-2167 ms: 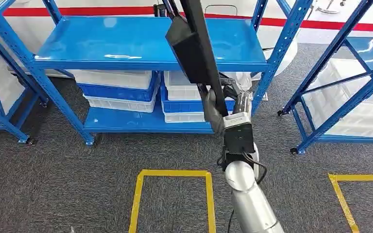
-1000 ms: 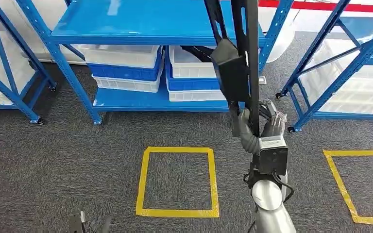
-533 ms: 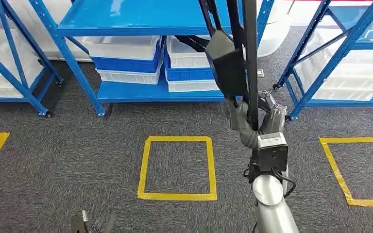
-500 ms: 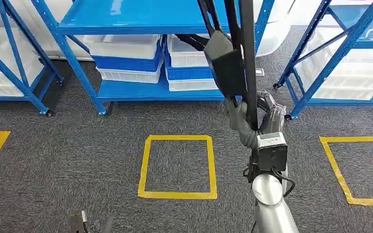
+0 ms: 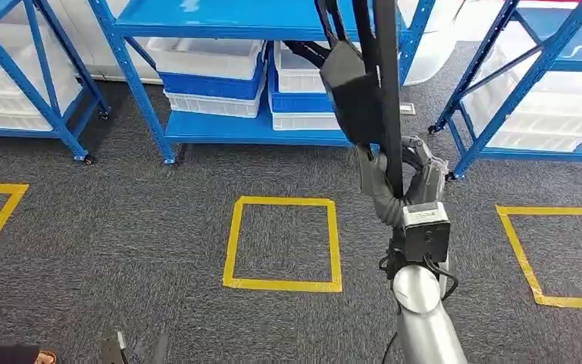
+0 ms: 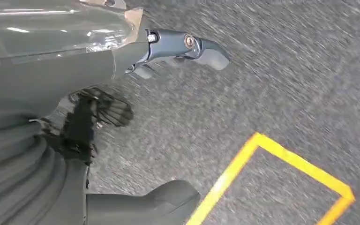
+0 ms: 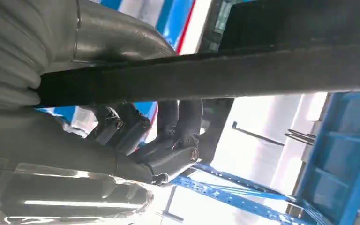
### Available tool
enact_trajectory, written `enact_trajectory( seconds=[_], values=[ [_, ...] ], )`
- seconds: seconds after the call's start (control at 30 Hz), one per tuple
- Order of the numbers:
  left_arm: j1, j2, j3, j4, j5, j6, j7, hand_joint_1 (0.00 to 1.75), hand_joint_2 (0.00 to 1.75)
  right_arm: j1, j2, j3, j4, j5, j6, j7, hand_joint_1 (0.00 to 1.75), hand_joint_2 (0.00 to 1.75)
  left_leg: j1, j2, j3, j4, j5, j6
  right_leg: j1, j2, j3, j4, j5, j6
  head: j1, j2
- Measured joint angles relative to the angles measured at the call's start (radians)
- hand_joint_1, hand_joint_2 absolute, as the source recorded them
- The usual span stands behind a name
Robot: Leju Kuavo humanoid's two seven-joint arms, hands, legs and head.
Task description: Take the parts from the cabinet and place them on the table.
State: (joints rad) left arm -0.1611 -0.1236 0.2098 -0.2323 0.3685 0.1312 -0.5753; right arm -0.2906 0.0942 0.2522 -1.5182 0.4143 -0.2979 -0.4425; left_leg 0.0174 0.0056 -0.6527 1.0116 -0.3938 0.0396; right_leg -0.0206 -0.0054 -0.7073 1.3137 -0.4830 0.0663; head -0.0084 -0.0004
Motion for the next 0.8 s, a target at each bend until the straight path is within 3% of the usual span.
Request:
enact_trajectory(
  seconds=[0.03,0.07,0.1,0.13,0.17,0.23,0.27,0.33,0.37,0.4,0.43,0.47,0.5,0.57,0.6,0.63,0.7,0.73,0.8],
  values=[
    [0.003,0.0,0.004,0.0,0.003,0.0,-0.001,0.0,1.75,-0.001,0.001,0.001,0.005,0.0,0.001,0.0,1.75,1.75,0.002,0.0,-0.013,0.0,0.011,-0.004,-0.003,0.0,0.053,-0.06,0.02,0.007,0.0,0.0],
    [0.004,0.0,0.005,0.0,0.003,-0.002,-0.002,0.0,1.75,-0.004,0.003,0.002,0.008,0.0,0.002,0.0,1.75,1.75,0.002,-0.001,-0.023,0.001,0.021,-0.01,-0.005,0.0,0.119,-0.147,0.021,0.005,0.0,0.0],
    [0.005,0.0,0.009,0.0,0.003,-0.005,-0.003,0.0,1.75,-0.01,0.005,0.004,0.011,0.0,0.002,-0.001,1.75,1.75,-0.002,-0.002,-0.031,0.003,0.029,-0.019,-0.006,0.0,0.194,-0.255,-0.022,-0.006,0.0,0.0],
    [0.004,0.0,0.009,0.0,0.003,-0.008,-0.006,0.0,1.75,-0.015,0.011,0.007,0.013,0.001,0.003,-0.001,1.75,1.75,-0.003,-0.002,-0.035,0.004,0.038,-0.026,0.01,0.005,0.225,-0.312,-0.048,-0.02,0.001,0.0],
    [0.004,0.0,0.01,0.0,0.003,-0.013,-0.01,0.0,1.75,-0.019,0.013,0.009,0.015,0.001,0.003,-0.003,1.75,1.75,-0.005,-0.002,-0.036,0.001,0.047,-0.034,0.011,0.006,0.208,-0.316,-0.051,-0.03,-0.003,0.0],
    [0.008,-0.001,0.01,0.0,0.003,-0.014,-0.011,0.0,1.75,-0.019,0.016,0.01,0.019,0.001,0.005,-0.004,1.75,1.75,-0.001,-0.002,-0.034,-0.011,0.062,-0.047,0.013,0.006,0.203,-0.318,-0.041,-0.05,-0.002,0.0],
    [0.01,-0.001,0.011,0.0,0.003,-0.014,-0.012,0.0,1.75,-0.021,0.018,0.01,0.022,0.001,0.005,-0.004,1.75,1.75,0.007,-0.003,-0.043,-0.004,0.056,-0.052,-0.007,0.004,0.21,-0.321,-0.029,-0.065,-0.004,0.0],
    [0.013,0.0,0.013,0.0,0.003,-0.014,-0.014,0.0,1.75,-0.023,0.025,0.013,0.026,0.001,0.007,-0.004,1.75,1.75,0.007,-0.004,-0.075,0.089,-0.049,-0.058,0.0,0.002,0.197,-0.32,-0.013,-0.088,-0.008,0.0],
    [0.014,0.0,0.014,0.0,0.003,-0.014,-0.014,0.0,1.75,-0.023,0.027,0.013,0.028,0.001,0.007,-0.004,1.75,1.75,0.007,-0.007,-0.102,0.168,-0.097,-0.062,0.003,0.001,0.19,-0.319,-0.007,-0.091,-0.008,0.0],
    [0.015,0.0,0.016,0.0,0.003,-0.014,-0.014,0.0,1.75,-0.022,0.027,0.013,0.03,0.001,0.007,-0.004,1.75,1.75,0.008,-0.008,-0.126,0.242,-0.129,-0.066,0.006,0.001,0.183,-0.318,-0.002,-0.093,-0.008,0.0],
    [0.017,0.0,0.016,0.001,0.002,-0.015,-0.018,0.0,1.75,-0.021,0.027,0.013,0.034,0.001,0.008,-0.004,1.75,1.75,0.009,-0.008,-0.138,0.296,-0.143,-0.069,0.008,0.001,0.176,-0.318,0.004,-0.093,-0.008,0.0],
    [0.018,0.0,0.016,0.001,-0.002,-0.015,-0.02,0.0,1.75,-0.02,0.027,0.013,0.037,0.001,0.008,-0.004,1.75,1.75,0.009,-0.008,-0.126,0.295,-0.133,-0.069,0.009,0.001,0.171,-0.318,0.006,-0.09,-0.008,0.0],
    [0.018,0.0,0.017,0.001,-0.003,-0.015,-0.021,0.0,1.75,-0.018,0.027,0.013,0.038,0.001,0.008,-0.004,1.75,1.75,0.009,-0.008,-0.092,0.254,-0.109,-0.067,0.009,0.002,0.169,-0.316,0.008,-0.086,-0.008,0.0],
    [0.018,0.0,0.018,0.0,-0.006,-0.016,-0.024,0.0,1.75,-0.017,0.027,0.013,0.038,0.001,0.007,-0.004,1.75,1.75,0.009,-0.008,0.023,0.089,-0.051,-0.06,0.009,0.002,0.168,-0.312,0.009,-0.084,-0.008,0.0],
    [0.016,0.001,0.018,0.0,-0.007,-0.018,-0.026,0.0,1.75,-0.017,0.027,0.013,0.038,0.001,0.007,-0.004,1.75,1.75,0.008,-0.01,0.064,0.02,-0.062,-0.051,0.01,0.002,0.165,-0.309,0.008,-0.084,-0.008,0.0],
    [0.017,0.002,0.018,0.0,-0.01,-0.019,-0.026,0.0,1.75,-0.017,0.027,0.013,0.038,0.001,0.006,-0.004,1.75,1.75,0.002,-0.009,0.07,0.022,-0.051,-0.044,0.018,0.002,0.159,-0.307,0.011,-0.079,-0.006,0.0],
    [0.017,0.001,0.019,0.001,-0.014,-0.021,-0.029,0.0,1.75,-0.014,0.027,0.013,0.038,0.001,0.006,-0.004,1.75,1.75,-0.002,-0.008,0.064,0.012,-0.054,-0.036,0.018,0.002,0.158,-0.311,0.015,-0.068,-0.01,0.0],
    [0.017,0.0,0.019,0.0,-0.015,-0.022,-0.031,0.0,1.75,-0.014,0.026,0.013,0.037,0.001,0.004,-0.004,1.75,1.75,0.001,-0.008,0.064,0.002,-0.049,-0.042,0.029,0.002,0.152,-0.304,0.008,-0.072,-0.004,0.0],
    [0.018,-0.002,0.02,0.001,-0.017,-0.022,-0.031,0.0,1.75,-0.011,0.023,0.013,0.037,0.0,0.001,-0.004,1.75,1.75,-0.009,-0.008,0.061,0.004,-0.047,-0.038,0.027,0.003,0.149,-0.31,0.017,-0.066,-0.003,0.0]
  ],
)
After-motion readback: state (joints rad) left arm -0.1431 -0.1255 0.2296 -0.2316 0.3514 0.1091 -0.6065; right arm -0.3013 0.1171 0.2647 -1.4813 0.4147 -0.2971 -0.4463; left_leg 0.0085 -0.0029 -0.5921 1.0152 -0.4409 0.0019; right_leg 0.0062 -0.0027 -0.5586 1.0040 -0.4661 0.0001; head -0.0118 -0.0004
